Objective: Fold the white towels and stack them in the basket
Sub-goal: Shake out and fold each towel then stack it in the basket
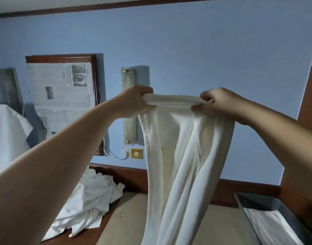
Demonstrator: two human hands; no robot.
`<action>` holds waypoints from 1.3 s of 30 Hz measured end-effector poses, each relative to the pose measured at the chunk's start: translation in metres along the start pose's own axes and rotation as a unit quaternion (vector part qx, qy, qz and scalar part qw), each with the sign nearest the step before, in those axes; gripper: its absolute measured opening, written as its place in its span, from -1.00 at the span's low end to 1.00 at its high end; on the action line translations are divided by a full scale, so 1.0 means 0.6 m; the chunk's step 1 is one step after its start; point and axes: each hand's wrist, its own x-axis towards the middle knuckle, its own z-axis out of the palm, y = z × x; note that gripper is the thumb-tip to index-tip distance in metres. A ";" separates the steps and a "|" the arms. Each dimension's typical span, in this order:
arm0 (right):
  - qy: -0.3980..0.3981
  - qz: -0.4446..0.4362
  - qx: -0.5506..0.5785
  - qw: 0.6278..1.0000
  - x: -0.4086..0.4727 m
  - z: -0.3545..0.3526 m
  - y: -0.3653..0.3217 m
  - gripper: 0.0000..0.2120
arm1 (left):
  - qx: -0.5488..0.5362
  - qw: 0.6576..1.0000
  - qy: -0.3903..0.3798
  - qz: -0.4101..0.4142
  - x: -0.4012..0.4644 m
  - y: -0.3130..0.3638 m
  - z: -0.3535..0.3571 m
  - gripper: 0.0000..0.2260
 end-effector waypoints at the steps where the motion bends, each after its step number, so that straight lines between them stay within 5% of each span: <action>1: -0.005 -0.008 -0.024 1.000 -0.001 -0.005 -0.002 -0.55 | 0.011 1.000 -0.006 0.002 -0.003 0.003 -0.002 -0.84; 10: -0.037 -0.034 -0.127 0.991 -0.002 -0.018 -0.009 -0.63 | 0.112 0.993 -0.023 0.024 -0.011 0.008 -0.044 -0.80; 28: -0.035 -0.036 -0.078 0.996 -0.002 0.007 0.016 -0.65 | 0.117 0.990 -0.078 0.007 -0.019 0.002 -0.012 -0.82; 33: -0.047 -0.031 -0.056 0.997 0.010 0.027 0.040 -0.70 | 0.076 0.990 -0.114 -0.021 -0.007 -0.012 0.006 -0.84; 39: -0.055 -0.047 -0.003 0.997 0.033 0.067 0.071 -0.76 | -0.114 0.970 -0.212 -0.033 -0.014 -0.018 0.045 -0.79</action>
